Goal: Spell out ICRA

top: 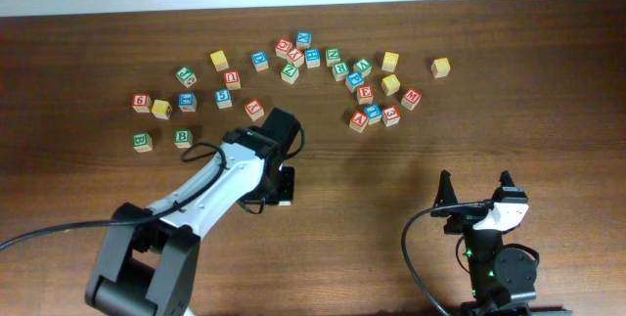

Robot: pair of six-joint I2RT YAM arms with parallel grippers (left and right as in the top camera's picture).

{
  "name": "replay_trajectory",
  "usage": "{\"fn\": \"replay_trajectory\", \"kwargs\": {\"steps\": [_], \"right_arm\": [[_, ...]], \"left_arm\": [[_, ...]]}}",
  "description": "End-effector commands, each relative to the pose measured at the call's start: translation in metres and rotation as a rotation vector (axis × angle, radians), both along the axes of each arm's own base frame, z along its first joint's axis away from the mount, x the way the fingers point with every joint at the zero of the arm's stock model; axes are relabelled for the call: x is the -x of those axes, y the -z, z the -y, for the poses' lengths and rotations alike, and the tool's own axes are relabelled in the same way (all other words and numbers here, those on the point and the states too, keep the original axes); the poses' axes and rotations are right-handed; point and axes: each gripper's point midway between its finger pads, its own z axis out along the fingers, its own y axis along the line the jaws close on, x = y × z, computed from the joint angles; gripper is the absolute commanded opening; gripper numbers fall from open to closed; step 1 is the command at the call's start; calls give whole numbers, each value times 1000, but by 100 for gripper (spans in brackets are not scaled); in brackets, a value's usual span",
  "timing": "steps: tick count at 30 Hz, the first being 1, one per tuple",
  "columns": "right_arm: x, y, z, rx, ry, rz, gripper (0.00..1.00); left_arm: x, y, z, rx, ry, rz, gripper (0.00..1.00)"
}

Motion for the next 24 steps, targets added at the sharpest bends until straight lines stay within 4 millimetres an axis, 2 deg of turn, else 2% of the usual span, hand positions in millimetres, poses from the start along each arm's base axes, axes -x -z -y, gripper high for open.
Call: {"fn": "replay_trajectory", "kwargs": {"steps": [1,5,11,15,21,24], "right_arm": [[0,3,4,8,17,-5,98],[0,3,4,8,17,-5,98],[0,3,4,8,17,-5,98],[0,3,4,8,17,-6,98],[0,3,4,8,17,-5,98],[0,3,4,8,17,-5,98]], "left_arm": [[11,19,-23,-102,-15,-17,0],[17,26,-31,-128,-18,-27,0],[16,25,-29,-123,-18,-27,0],[12,14,-25,-116,-18,-32,0],[3,-14,-16,-91,-18,-44,0],[3,-15,-8,-49,-19,-50,0]]}}
